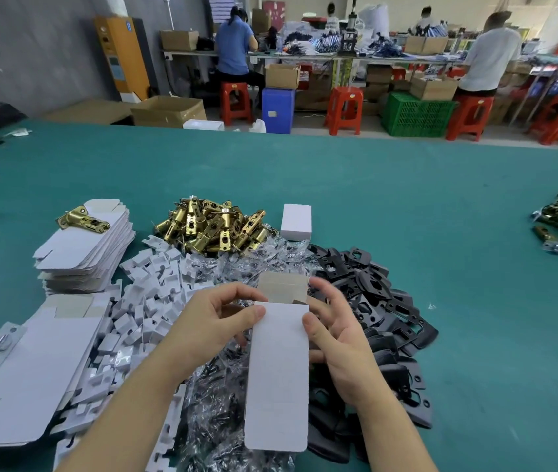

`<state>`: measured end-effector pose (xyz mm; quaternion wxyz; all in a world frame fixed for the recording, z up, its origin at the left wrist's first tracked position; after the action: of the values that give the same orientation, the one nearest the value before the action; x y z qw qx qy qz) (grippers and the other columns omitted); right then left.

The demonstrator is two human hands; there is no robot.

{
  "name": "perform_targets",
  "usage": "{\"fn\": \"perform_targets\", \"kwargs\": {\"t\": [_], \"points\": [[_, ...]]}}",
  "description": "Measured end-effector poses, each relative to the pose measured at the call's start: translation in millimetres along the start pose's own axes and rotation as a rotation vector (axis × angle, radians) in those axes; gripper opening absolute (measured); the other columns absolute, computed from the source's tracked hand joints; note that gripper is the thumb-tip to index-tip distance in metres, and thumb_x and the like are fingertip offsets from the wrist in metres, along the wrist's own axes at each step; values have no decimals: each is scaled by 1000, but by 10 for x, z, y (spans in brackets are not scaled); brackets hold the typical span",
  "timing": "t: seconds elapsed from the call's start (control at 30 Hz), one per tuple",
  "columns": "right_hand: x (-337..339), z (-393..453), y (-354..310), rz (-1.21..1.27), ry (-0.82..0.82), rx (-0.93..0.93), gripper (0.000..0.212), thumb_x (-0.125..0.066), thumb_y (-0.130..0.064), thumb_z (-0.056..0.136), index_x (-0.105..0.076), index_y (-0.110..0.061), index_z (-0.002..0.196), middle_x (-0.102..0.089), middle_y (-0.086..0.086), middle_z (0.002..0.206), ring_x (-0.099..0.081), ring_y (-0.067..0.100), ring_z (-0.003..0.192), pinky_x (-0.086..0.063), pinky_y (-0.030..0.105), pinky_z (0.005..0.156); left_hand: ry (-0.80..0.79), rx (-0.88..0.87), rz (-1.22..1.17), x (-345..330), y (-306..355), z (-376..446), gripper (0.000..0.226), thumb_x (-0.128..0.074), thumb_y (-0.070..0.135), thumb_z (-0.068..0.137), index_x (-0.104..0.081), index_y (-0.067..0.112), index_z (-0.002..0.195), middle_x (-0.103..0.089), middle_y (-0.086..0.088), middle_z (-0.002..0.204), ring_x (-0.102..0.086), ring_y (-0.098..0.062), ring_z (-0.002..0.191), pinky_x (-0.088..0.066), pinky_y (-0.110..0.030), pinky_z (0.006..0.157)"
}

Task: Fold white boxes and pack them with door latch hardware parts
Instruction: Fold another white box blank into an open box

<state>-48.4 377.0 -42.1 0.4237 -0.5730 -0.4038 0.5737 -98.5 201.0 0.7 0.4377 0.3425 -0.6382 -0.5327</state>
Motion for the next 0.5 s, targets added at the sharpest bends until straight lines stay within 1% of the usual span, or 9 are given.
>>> {"fn": "perform_targets", "kwargs": {"t": [0.07,0.13,0.2,0.23,0.3,0.33,0.4,0.43,0.5], "points": [[-11,-1,-17,17,-16,6,67,-74,-37,88,-40,-42,145,-69,1,133,-73,25,104,-63,38,66,17,-12,-26,0,14,11,22,-76,9,88,-70,25,102,-74,4,101,-71,-23,71,-60,-33,61],[-3,1,-10,38,-15,-5,71,-75,-36,86,-40,-37,147,-69,2,133,-73,24,104,-62,34,64,21,1,-78,-6,10,22,34,-76,5,88,-59,22,112,-74,6,103,-74,-22,77,-59,-31,59],[15,8,4,36,-7,-4,59,-72,-29,90,-50,-29,145,-68,6,132,-73,25,105,-61,32,62,4,0,-90,-26,16,28,44,-74,3,89,-54,26,121,-74,5,105,-74,-21,78,-58,-28,60],[25,11,14,32,-1,-2,52,-71,-27,91,-56,-28,140,-68,6,131,-72,24,104,-61,31,62,-4,-4,-74,-34,22,26,50,-73,3,89,-54,31,126,-74,7,106,-74,-21,81,-58,-28,61],[38,13,31,22,16,-6,37,-70,-25,91,-66,-35,127,-70,1,126,-73,19,100,-60,28,62,-26,-4,-51,-50,22,23,54,-72,3,91,-56,36,131,-73,12,107,-74,-21,87,-59,-29,65],[39,12,31,14,20,-9,32,-70,-25,91,-69,-37,120,-71,-4,122,-72,16,97,-59,26,61,-44,-6,-49,-62,21,24,52,-70,3,92,-59,36,130,-73,12,109,-74,-21,89,-60,-30,67],[21,5,17,-2,7,-7,23,-72,-28,91,-71,-35,113,-71,-10,113,-71,10,91,-56,23,59,-80,-20,-26,-85,32,16,42,-69,2,94,-68,33,122,-74,7,111,-73,-19,88,-60,-29,67],[7,2,7,-6,-8,-1,22,-73,-31,90,-71,-32,112,-70,-9,112,-70,10,90,-56,22,59,-92,-24,-3,-87,36,11,37,-69,4,94,-73,34,116,-75,3,108,-72,-16,85,-58,-26,67],[-11,-3,-6,-12,-32,8,26,-74,-34,90,-70,-25,114,-69,0,119,-71,15,92,-57,24,62,-92,-21,38,-77,44,2,31,-70,8,94,-77,37,102,-76,-2,97,-70,-12,80,-55,-20,66]]}}
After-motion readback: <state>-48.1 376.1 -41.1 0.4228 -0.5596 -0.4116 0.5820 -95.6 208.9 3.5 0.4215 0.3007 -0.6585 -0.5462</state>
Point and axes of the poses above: each hand's wrist, its own z-axis towards the middle knuckle, its own x-axis out of the back of the hand, y = z × x, the point moved 9 cm from there along z, towards the middle knuckle
